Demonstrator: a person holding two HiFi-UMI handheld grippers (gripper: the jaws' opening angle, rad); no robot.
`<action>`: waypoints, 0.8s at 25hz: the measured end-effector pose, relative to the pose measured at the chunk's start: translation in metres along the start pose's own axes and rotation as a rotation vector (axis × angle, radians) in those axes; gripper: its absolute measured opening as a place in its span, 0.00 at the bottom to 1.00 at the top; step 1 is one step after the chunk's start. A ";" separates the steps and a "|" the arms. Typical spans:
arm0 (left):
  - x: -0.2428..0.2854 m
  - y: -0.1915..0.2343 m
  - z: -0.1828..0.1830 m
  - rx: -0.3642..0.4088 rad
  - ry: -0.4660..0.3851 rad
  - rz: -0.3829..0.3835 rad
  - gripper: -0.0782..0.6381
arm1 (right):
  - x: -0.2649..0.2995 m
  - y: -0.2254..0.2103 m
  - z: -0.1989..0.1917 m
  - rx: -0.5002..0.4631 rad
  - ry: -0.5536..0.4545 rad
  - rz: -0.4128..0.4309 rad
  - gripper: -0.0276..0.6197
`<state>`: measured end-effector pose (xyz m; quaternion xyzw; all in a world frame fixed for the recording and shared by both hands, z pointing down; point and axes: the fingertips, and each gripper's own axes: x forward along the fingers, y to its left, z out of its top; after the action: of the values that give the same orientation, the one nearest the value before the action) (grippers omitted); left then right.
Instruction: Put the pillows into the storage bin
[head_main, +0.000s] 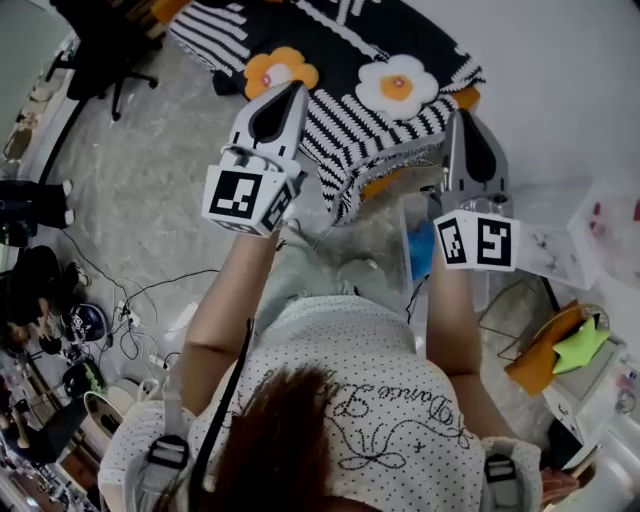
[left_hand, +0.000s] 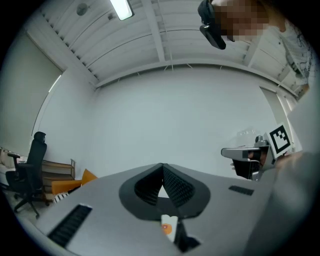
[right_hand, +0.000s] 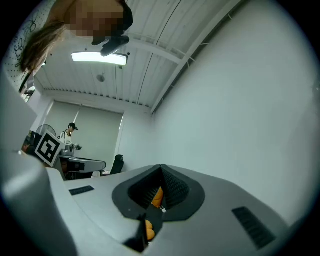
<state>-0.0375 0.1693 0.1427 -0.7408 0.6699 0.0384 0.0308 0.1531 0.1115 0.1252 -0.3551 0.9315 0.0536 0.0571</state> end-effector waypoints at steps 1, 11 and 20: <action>-0.002 0.016 0.001 0.001 -0.001 -0.002 0.11 | 0.013 0.014 -0.001 0.004 -0.001 0.005 0.06; -0.020 0.155 0.003 0.016 -0.001 -0.057 0.11 | 0.119 0.127 -0.014 0.012 -0.008 0.000 0.06; -0.024 0.218 -0.012 -0.024 0.030 -0.038 0.11 | 0.155 0.151 -0.024 0.009 0.019 -0.027 0.06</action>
<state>-0.2562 0.1700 0.1588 -0.7542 0.6556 0.0346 0.0124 -0.0644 0.1181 0.1358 -0.3678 0.9274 0.0453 0.0505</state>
